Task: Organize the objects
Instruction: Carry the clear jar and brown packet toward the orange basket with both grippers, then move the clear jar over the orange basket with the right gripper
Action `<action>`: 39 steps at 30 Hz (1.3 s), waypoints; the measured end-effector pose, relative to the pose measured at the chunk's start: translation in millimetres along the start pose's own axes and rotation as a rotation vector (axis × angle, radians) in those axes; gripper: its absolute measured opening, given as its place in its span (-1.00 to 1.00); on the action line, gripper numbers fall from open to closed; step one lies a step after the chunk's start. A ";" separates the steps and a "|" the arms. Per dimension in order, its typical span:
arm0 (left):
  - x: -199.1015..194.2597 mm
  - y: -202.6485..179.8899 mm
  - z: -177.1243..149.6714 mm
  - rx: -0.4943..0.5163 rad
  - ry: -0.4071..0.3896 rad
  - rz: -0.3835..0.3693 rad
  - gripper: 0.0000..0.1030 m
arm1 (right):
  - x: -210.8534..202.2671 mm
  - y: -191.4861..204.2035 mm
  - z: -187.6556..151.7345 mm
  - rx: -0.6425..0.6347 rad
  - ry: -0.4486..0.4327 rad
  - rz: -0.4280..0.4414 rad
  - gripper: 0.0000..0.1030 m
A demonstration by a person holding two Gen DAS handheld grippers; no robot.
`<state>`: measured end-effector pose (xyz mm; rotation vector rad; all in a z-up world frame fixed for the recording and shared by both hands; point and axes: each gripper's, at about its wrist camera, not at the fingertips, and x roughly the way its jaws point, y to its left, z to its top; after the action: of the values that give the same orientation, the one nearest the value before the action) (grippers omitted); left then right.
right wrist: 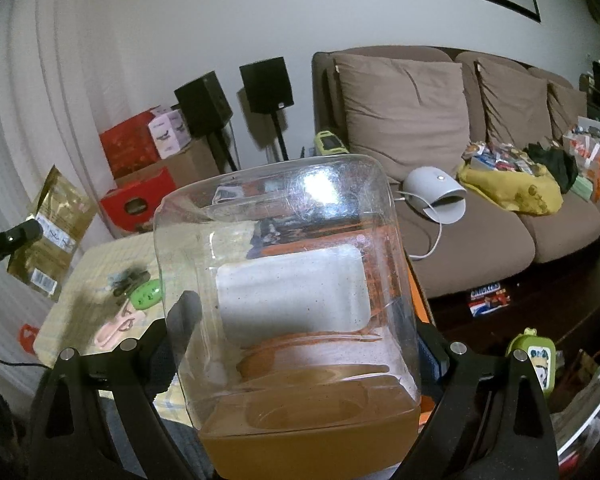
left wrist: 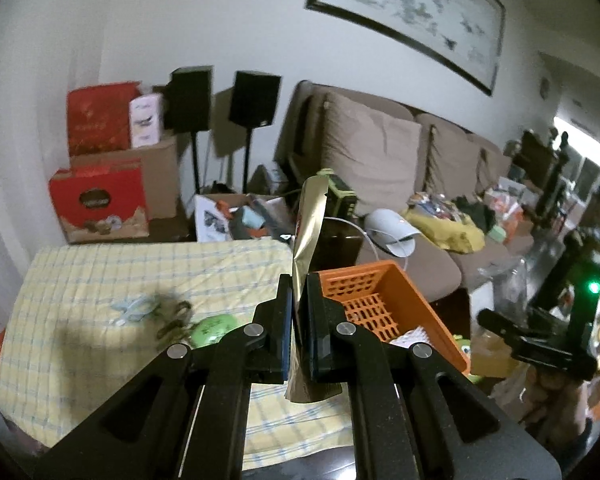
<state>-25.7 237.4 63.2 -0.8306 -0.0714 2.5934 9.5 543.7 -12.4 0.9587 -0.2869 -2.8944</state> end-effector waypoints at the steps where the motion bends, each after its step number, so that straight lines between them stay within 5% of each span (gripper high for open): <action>1: 0.5 -8.3 0.5 0.013 -0.004 -0.005 -0.88 | -0.2 -2.2 0.5 0.004 -0.001 -0.003 0.82; 6: 7.0 -44.9 -0.4 0.094 -0.022 0.005 -0.88 | -1.6 -7.2 1.3 0.013 -0.008 -0.012 0.82; 24: 40.1 -71.5 -12.0 0.075 0.041 -0.054 -0.88 | 5.8 -12.0 2.7 0.028 -0.009 0.014 0.82; 39: 79.9 -85.7 -35.9 0.039 0.141 -0.136 -0.88 | 61.6 -45.5 -20.0 0.093 0.102 -0.055 0.82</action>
<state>-32.4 345.0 5.0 -0.9572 -0.0349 2.3962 -28.5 577.0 -73.3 1.1425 -0.3972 -2.8909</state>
